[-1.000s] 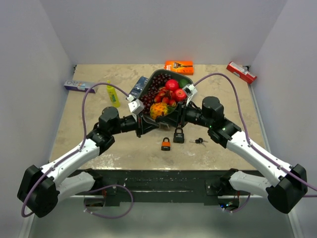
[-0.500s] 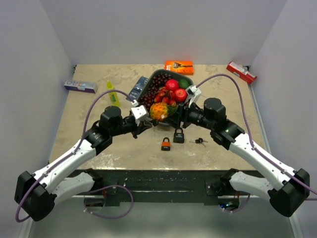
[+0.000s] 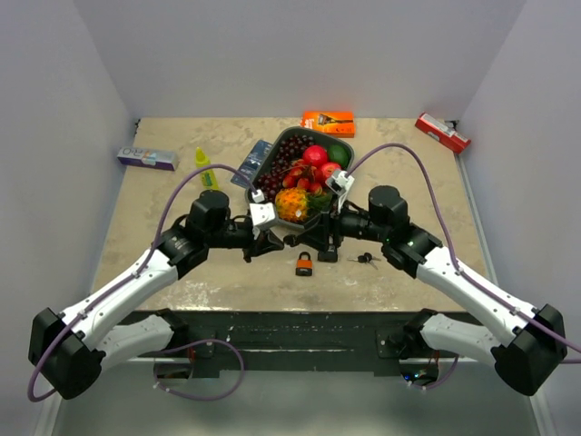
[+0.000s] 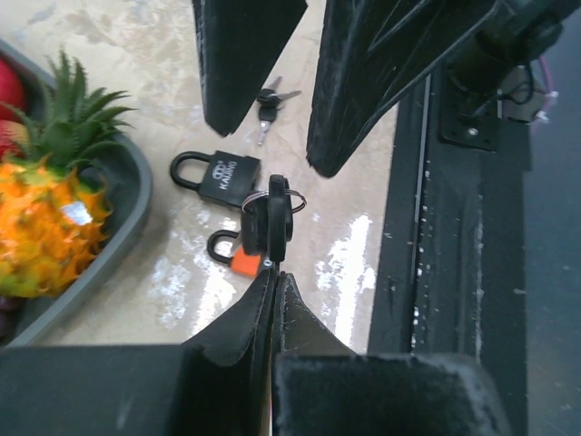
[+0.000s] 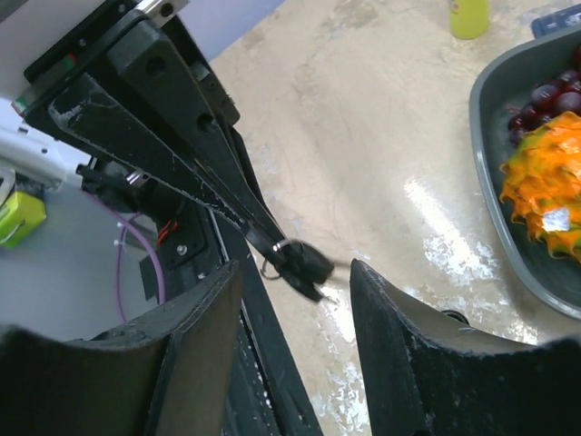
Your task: Unlock with the key
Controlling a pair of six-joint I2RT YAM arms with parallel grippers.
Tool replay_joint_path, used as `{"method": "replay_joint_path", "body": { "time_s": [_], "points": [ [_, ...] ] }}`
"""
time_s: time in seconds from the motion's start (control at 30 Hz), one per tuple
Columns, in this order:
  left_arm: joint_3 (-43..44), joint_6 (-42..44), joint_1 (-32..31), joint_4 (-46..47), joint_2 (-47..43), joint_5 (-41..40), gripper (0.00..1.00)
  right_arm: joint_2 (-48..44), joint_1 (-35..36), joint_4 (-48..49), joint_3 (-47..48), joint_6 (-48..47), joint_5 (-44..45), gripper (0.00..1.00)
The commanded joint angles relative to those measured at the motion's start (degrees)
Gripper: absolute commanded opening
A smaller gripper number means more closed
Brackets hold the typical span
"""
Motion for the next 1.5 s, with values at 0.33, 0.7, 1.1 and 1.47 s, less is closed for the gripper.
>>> {"method": "replay_joint_path", "body": {
  "time_s": [0.33,0.7,1.1,1.47],
  "points": [
    [4.14,-0.75,-0.29,-3.57,2.74,9.5,0.0,2.11,3.88,5.13,0.1,-4.26,-3.38,0.39],
    [3.79,-1.63,-0.38,-2.87,3.62,9.33,0.0,2.99,4.41,4.34,-0.16,-4.7,-5.32,0.3],
    [4.05,-2.33,-0.12,-2.6,2.91,8.01,0.0,3.16,4.94,2.23,-0.16,-5.41,-5.32,0.27],
    [3.96,-2.51,0.23,-2.34,1.95,7.92,0.0,3.51,5.46,1.79,-0.69,-5.93,-5.14,0.31]
  ]
}}
